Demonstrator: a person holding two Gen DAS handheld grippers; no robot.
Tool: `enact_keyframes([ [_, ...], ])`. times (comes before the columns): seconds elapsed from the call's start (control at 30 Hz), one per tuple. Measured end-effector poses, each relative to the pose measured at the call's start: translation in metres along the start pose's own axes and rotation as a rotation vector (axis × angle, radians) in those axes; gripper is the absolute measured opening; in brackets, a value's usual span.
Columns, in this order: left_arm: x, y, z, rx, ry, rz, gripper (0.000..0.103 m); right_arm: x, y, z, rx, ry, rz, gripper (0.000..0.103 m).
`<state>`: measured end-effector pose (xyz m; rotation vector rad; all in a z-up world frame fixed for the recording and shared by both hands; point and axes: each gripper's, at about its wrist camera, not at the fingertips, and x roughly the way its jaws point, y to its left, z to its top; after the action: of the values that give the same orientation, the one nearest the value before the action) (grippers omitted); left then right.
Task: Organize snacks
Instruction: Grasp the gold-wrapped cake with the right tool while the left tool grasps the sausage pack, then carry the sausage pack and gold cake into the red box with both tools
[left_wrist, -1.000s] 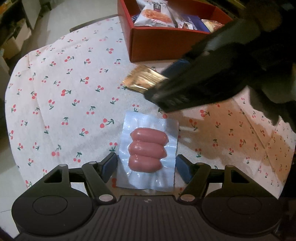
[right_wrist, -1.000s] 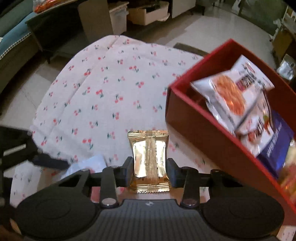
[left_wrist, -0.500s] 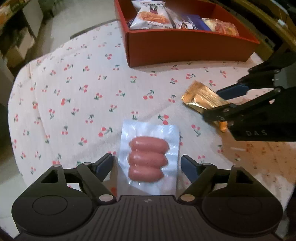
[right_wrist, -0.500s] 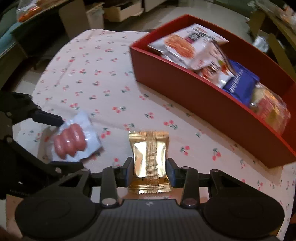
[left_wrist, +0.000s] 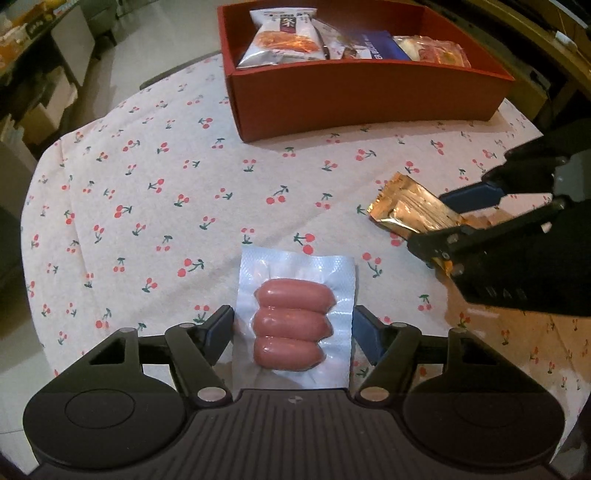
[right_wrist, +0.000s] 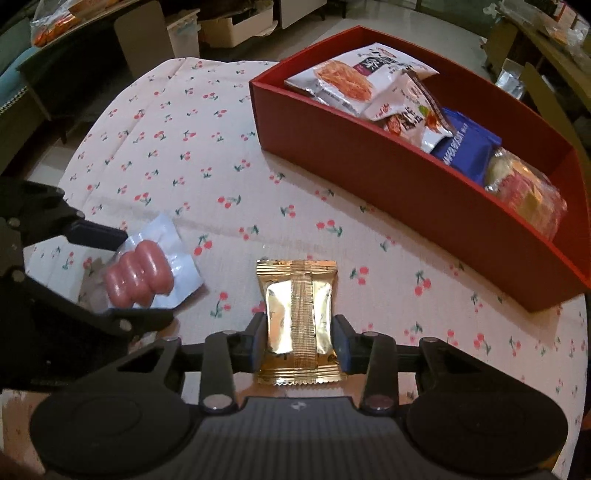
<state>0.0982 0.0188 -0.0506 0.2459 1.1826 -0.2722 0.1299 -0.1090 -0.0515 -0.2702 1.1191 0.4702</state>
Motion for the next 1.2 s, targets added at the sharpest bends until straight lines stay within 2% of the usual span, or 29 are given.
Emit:
enact_keyframes([
  [0.23,-0.009,-0.013,-0.001,0.025,-0.022,0.015,0.075,-0.018,0.003,-0.014,0.027,-0.050,-0.053,0.047],
  [0.53,-0.021,-0.034,0.003,0.078,-0.074,0.042,0.075,-0.030,0.003,-0.031,0.064,-0.065,-0.069,0.047],
  [1.2,-0.033,-0.051,0.029,0.108,-0.156,0.081,0.075,-0.049,-0.020,-0.026,0.135,-0.135,-0.133,0.047],
])
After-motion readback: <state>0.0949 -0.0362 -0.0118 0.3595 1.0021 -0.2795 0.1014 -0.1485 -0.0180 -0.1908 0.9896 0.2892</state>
